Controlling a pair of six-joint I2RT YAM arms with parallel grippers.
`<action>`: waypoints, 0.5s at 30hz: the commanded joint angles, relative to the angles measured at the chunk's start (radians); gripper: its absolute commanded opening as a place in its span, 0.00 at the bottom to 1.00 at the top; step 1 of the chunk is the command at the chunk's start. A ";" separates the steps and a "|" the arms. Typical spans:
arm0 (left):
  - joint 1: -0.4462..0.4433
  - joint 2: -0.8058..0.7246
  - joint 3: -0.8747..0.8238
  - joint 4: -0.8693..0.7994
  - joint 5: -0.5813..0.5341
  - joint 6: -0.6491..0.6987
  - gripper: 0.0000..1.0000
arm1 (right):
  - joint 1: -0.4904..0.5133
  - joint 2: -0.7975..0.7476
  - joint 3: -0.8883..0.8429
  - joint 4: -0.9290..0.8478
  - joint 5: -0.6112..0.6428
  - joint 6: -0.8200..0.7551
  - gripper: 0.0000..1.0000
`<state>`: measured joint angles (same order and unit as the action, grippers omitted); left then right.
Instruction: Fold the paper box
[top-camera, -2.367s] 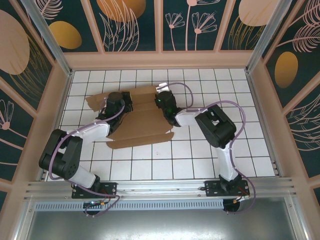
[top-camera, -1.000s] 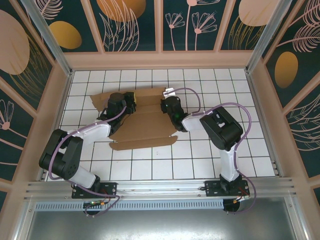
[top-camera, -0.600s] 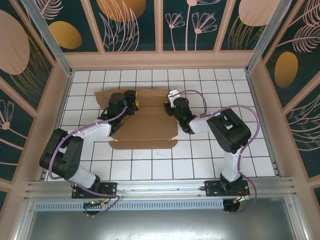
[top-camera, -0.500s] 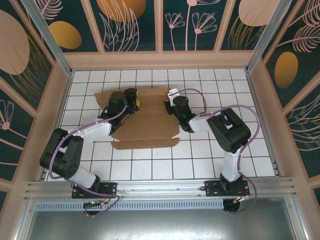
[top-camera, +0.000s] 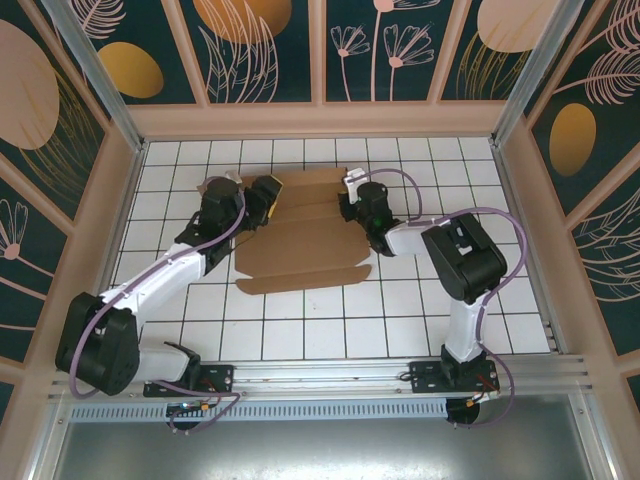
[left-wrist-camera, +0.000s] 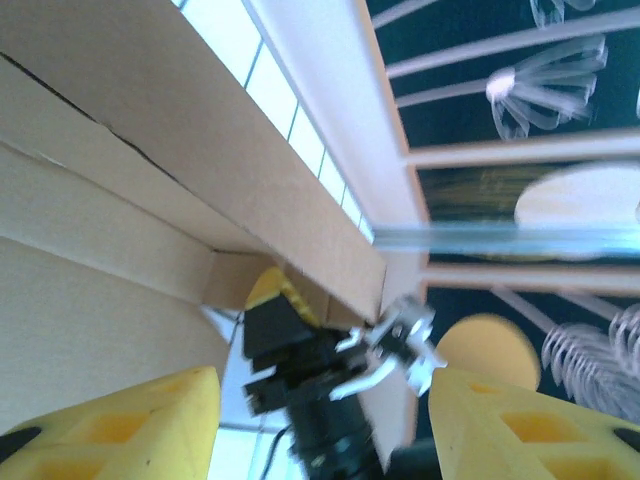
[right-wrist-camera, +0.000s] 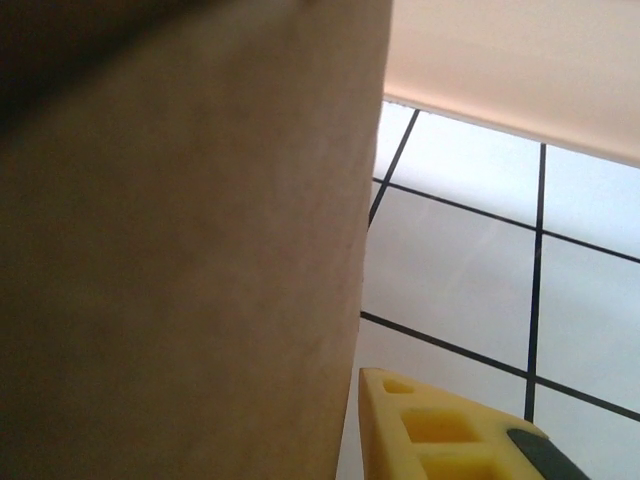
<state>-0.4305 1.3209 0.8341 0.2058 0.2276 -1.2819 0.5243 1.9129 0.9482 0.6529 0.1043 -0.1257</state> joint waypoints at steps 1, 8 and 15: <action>-0.003 -0.079 -0.008 -0.103 0.158 0.270 0.55 | -0.012 -0.048 -0.037 -0.042 -0.079 -0.046 0.24; -0.002 -0.149 0.236 -0.302 0.180 0.507 0.51 | -0.034 -0.091 -0.115 0.010 -0.246 -0.040 0.24; 0.020 -0.028 0.359 -0.369 0.142 0.555 0.51 | -0.030 -0.113 -0.176 0.071 -0.250 -0.017 0.24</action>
<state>-0.4244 1.2186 1.2072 -0.0845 0.3691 -0.7883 0.4942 1.8427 0.8097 0.6849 -0.1299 -0.1329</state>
